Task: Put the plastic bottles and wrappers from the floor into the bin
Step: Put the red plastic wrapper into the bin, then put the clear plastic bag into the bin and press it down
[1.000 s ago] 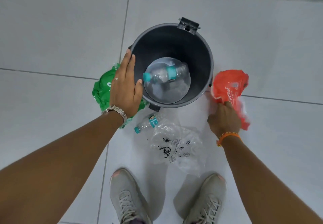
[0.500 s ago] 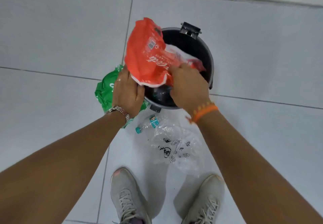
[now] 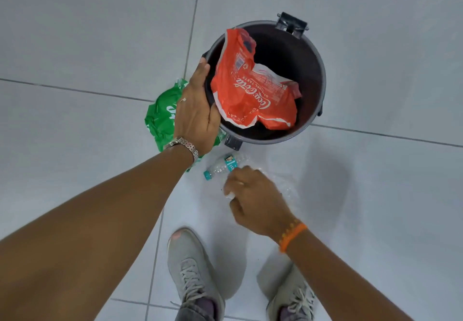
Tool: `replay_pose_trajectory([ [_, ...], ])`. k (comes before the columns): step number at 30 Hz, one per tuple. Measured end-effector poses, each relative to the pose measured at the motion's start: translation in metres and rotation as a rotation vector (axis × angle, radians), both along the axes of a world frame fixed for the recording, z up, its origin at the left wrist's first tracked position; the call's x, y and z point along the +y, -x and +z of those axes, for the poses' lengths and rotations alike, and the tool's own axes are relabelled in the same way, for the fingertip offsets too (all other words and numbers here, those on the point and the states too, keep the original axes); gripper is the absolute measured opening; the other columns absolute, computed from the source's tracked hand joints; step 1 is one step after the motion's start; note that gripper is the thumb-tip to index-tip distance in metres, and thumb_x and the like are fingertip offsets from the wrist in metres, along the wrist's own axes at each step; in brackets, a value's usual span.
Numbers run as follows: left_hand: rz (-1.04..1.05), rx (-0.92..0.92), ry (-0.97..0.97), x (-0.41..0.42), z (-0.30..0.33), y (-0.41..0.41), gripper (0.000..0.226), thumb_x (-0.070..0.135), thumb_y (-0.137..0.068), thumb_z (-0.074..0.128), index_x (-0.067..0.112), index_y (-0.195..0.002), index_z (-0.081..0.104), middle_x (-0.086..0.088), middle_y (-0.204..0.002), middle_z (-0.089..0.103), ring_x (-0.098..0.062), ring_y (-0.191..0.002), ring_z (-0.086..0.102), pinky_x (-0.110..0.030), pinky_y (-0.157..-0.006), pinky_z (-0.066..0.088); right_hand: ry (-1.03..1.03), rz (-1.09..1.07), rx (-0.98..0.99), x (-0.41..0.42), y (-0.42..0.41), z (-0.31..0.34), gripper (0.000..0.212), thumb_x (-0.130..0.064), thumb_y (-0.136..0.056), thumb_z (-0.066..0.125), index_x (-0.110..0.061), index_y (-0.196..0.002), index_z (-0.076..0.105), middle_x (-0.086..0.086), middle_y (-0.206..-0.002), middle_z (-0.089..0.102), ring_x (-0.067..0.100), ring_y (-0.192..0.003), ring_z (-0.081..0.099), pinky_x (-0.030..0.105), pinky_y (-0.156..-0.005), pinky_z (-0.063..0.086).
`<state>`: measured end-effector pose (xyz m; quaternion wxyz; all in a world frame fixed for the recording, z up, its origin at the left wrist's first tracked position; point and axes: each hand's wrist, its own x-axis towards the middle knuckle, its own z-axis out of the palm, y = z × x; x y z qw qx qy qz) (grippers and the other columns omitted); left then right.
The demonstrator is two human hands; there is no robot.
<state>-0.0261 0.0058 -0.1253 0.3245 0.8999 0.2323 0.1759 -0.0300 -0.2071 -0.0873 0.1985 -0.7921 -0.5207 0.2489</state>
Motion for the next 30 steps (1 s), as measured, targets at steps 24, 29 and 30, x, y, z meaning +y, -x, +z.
replay_pose_trajectory([
  [24,-0.016,0.076,-0.049,-0.003,0.002,-0.003,0.048,0.02,-0.102,0.044,0.021,-0.15,0.043,-0.005,-0.169,0.024,-0.026,-0.138,0.047,-0.048,-0.096,0.053,-0.592,-0.734,-0.004,0.012,-0.05,0.115,0.009,-0.008,-0.098,0.063,-0.007,-0.094,0.071,0.019,-0.145,0.038,0.02,-0.136,0.048,0.027,-0.107,0.045],
  [29,-0.05,0.061,-0.068,0.0,0.003,0.0,0.05,0.023,-0.099,0.04,0.02,-0.148,0.045,-0.007,-0.169,0.022,-0.025,-0.142,0.043,-0.044,-0.098,0.051,-0.471,-0.966,0.062,-0.013,-0.069,0.083,0.022,0.002,-0.087,0.066,-0.016,-0.099,0.07,0.015,-0.15,0.04,-0.004,-0.14,0.04,0.023,-0.112,0.04],
  [30,-0.058,0.06,-0.076,0.001,0.003,0.001,0.05,0.021,-0.098,0.04,0.019,-0.148,0.045,-0.007,-0.169,0.022,-0.024,-0.142,0.043,-0.043,-0.095,0.051,-0.404,-1.042,0.079,-0.029,-0.058,0.068,0.024,0.002,-0.086,0.066,-0.017,-0.1,0.069,0.012,-0.146,0.043,0.005,-0.138,0.046,0.032,-0.112,0.042],
])
